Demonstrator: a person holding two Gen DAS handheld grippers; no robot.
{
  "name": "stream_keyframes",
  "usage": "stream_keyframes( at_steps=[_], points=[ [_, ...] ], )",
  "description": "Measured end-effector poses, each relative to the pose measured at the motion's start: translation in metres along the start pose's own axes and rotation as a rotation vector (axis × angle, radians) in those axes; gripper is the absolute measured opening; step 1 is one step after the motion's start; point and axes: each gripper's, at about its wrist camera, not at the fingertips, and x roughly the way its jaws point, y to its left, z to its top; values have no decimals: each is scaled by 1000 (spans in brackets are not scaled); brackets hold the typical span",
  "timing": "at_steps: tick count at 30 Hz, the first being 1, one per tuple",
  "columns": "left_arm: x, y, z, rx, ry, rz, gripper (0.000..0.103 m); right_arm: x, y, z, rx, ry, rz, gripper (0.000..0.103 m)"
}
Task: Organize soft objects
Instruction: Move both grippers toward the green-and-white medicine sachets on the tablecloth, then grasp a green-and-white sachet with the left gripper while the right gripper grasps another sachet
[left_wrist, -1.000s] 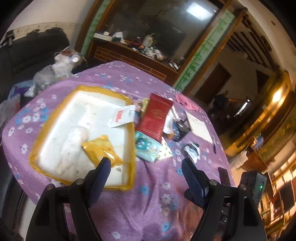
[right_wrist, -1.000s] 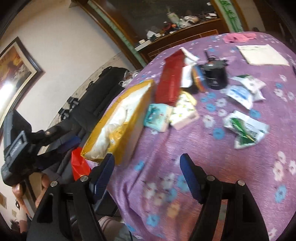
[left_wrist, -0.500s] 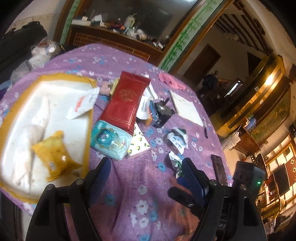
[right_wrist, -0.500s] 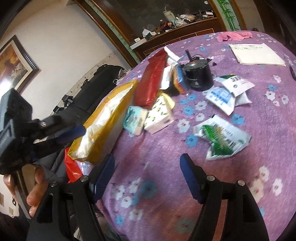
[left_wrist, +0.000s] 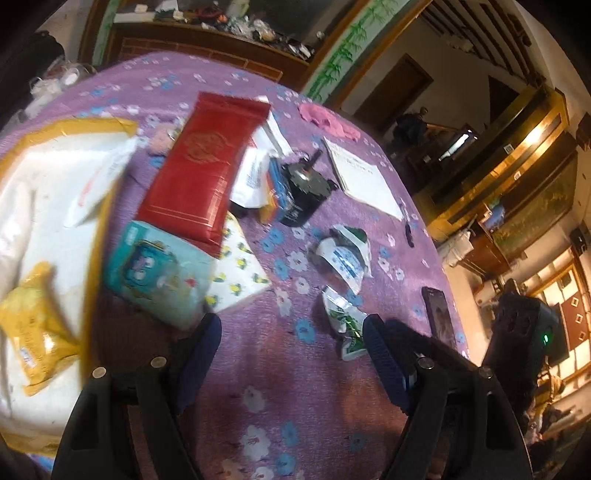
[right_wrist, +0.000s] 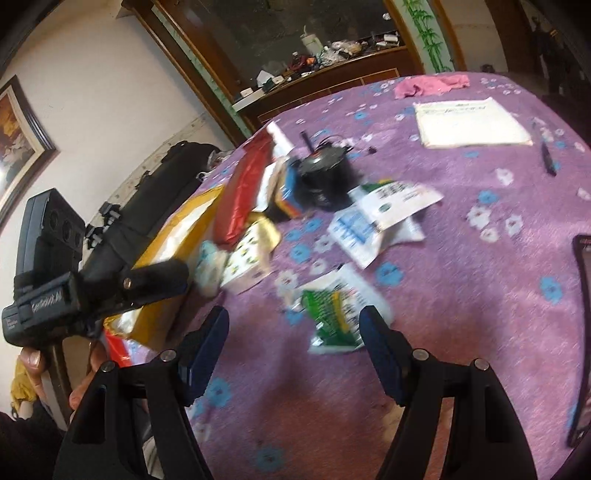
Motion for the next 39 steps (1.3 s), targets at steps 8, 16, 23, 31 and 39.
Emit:
stream_keyframes(
  at_steps=[8, 16, 23, 31, 39],
  points=[
    [37, -19, -1, 18, 116, -105, 82, 2, -35, 38, 129, 1, -39, 72],
    [81, -56, -3, 103, 161, -41, 68, 38, -72, 75, 253, 48, -51, 72],
    [100, -51, -4, 57, 205, -20, 22, 60, -87, 81, 359, 75, 6, 67],
    [61, -33, -14, 37, 143, -42, 21, 69, -86, 83, 394, 51, -25, 41],
    [30, -18, -23, 12, 90, -61, 21, 53, -64, 73, 345, -38, -61, 24]
  ],
)
